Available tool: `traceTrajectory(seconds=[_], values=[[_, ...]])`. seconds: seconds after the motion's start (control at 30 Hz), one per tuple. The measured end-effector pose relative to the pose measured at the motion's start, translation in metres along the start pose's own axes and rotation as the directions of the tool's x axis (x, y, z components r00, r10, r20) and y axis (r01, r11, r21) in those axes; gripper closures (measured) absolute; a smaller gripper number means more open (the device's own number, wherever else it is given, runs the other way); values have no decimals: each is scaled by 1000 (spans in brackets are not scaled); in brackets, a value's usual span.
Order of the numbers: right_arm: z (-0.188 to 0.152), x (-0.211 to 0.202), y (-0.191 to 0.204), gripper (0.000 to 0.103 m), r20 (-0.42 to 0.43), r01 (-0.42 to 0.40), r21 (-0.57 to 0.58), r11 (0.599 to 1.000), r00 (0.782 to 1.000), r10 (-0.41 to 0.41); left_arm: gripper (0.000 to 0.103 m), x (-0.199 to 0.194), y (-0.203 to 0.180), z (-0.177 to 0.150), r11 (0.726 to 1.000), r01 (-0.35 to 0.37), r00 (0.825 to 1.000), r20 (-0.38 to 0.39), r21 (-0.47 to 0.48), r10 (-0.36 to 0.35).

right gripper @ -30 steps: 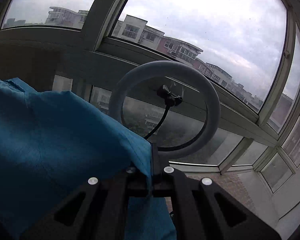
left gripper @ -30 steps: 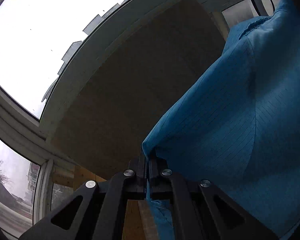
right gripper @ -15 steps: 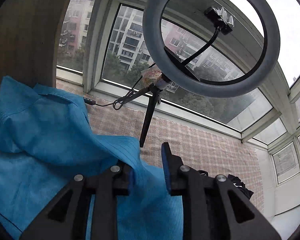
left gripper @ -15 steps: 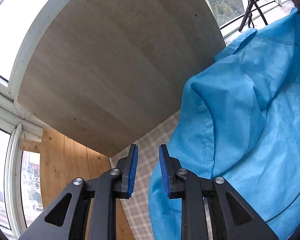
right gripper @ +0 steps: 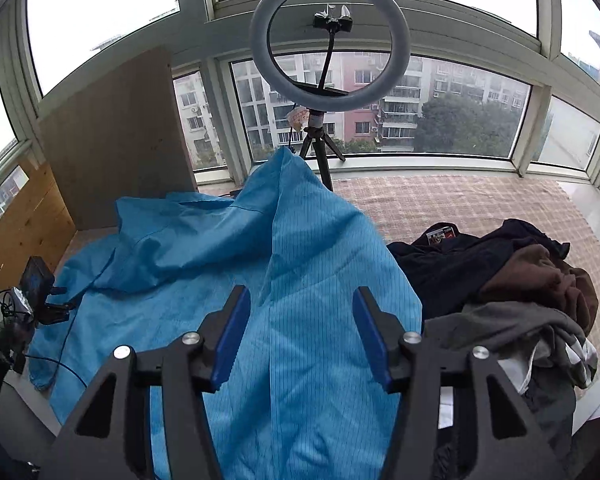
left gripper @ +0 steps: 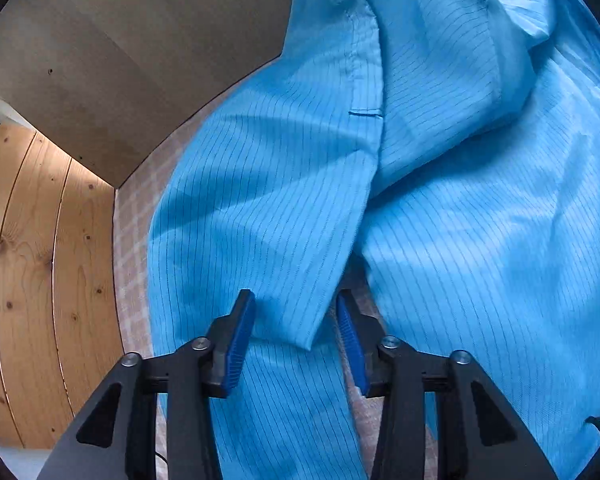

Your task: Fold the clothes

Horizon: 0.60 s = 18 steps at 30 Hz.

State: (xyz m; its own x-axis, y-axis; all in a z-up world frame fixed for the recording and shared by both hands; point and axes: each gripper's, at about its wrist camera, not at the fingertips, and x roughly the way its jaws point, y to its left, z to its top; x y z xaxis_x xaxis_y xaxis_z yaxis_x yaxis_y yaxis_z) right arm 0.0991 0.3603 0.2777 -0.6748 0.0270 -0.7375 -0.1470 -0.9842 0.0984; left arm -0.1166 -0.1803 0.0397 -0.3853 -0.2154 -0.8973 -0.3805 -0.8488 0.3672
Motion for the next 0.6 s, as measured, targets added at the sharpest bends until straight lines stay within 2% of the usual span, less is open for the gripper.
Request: traceTrajectory(seconds=[0.03,0.1,0.13,0.2,0.23,0.3,0.37,0.47,0.53,0.6], values=[[-8,-5,-1,51,-4,16,9,1000,1000,-16,101,4,8,2,1000,-4,1000,-4,-27,4],[-23,-15,-4,51,-13,49,25,999,999,-48,101,3,35,10,995,-38,999,19,-94,39],[-29,-16,-6,51,-19,65,29,997,998,-64,99,1,53,13,987,-87,996,23,-136,91],[-40,-18,-8,51,-30,97,35,995,995,-96,91,-3,96,21,948,-213,976,-4,-235,219],[-46,-17,-7,51,-45,100,33,994,994,-98,86,-6,116,23,929,-240,969,-13,-280,246],[-58,-13,-2,51,-74,107,26,994,992,-105,84,-21,148,20,914,-203,976,1,-350,218],[-73,-4,10,51,-115,98,16,995,989,-95,81,-46,161,10,916,-157,980,59,-368,192],[-104,22,40,49,-207,93,-56,994,973,-103,76,-86,154,-13,939,-90,978,147,-331,145],[-125,44,57,49,-266,92,-96,991,957,-114,70,-102,142,-28,960,-75,971,200,-269,132],[-146,69,72,49,-332,82,-136,987,935,-124,68,-112,131,-45,970,-65,971,207,-236,116]])
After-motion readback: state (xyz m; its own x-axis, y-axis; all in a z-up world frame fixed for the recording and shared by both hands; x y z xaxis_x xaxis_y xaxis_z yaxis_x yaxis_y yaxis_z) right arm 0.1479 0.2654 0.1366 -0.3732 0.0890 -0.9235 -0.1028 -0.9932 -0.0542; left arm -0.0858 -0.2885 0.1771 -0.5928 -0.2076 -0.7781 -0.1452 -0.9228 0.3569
